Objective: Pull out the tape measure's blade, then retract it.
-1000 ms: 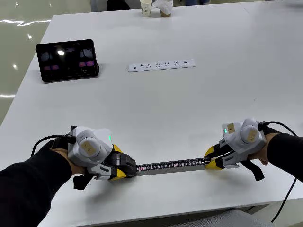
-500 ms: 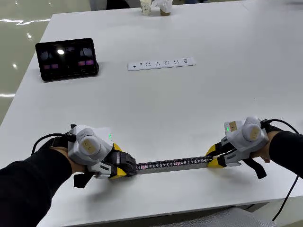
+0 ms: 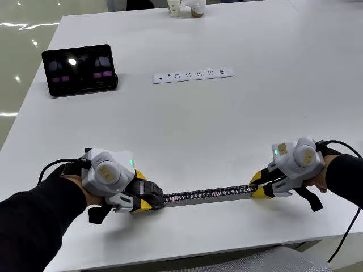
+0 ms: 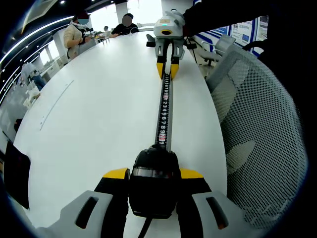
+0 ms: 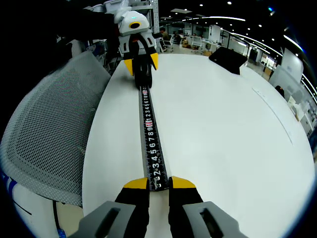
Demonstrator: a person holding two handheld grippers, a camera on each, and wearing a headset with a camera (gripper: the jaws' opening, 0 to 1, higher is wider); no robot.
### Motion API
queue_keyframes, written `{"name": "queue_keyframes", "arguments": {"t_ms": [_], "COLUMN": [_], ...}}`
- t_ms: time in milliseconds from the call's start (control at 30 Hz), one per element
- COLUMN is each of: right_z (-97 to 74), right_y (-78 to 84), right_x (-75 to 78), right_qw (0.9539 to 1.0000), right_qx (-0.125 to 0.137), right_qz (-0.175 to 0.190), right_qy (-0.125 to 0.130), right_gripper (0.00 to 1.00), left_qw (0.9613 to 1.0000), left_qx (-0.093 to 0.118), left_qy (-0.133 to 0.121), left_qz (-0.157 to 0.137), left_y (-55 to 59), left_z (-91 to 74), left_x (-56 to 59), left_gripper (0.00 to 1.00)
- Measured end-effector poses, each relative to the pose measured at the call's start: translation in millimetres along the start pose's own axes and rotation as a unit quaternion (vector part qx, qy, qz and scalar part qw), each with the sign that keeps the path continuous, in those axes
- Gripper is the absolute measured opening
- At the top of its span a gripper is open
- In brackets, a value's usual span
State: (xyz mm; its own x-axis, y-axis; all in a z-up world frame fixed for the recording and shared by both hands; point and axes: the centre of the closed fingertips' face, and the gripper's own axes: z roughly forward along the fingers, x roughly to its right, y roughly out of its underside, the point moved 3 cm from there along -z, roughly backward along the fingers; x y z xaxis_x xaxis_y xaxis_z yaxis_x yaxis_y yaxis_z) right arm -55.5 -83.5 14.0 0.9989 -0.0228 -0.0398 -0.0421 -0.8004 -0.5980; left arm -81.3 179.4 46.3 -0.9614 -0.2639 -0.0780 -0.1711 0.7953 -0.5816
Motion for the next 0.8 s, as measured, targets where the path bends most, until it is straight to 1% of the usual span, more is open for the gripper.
{"name": "queue_keyframes", "arguments": {"t_ms": [433, 800], "right_z": [-6.0, -5.0], "right_y": [7.1, 9.1], "right_x": [3.2, 4.3], "right_qw": [1.0, 1.0], "right_qx": [-0.001, 0.0], "right_qz": [0.005, 0.008], "right_qy": [0.005, 0.002], "right_gripper": [0.11, 0.11], "left_qw": [1.0, 1.0], "left_qx": [-0.001, 0.0], "left_qy": [-0.001, -0.001], "left_qz": [0.0, 0.0], "left_y": [-0.1, 0.4], "left_z": [-0.1, 0.4], "left_x": [0.2, -0.1], "left_gripper": [0.31, 0.31]}}
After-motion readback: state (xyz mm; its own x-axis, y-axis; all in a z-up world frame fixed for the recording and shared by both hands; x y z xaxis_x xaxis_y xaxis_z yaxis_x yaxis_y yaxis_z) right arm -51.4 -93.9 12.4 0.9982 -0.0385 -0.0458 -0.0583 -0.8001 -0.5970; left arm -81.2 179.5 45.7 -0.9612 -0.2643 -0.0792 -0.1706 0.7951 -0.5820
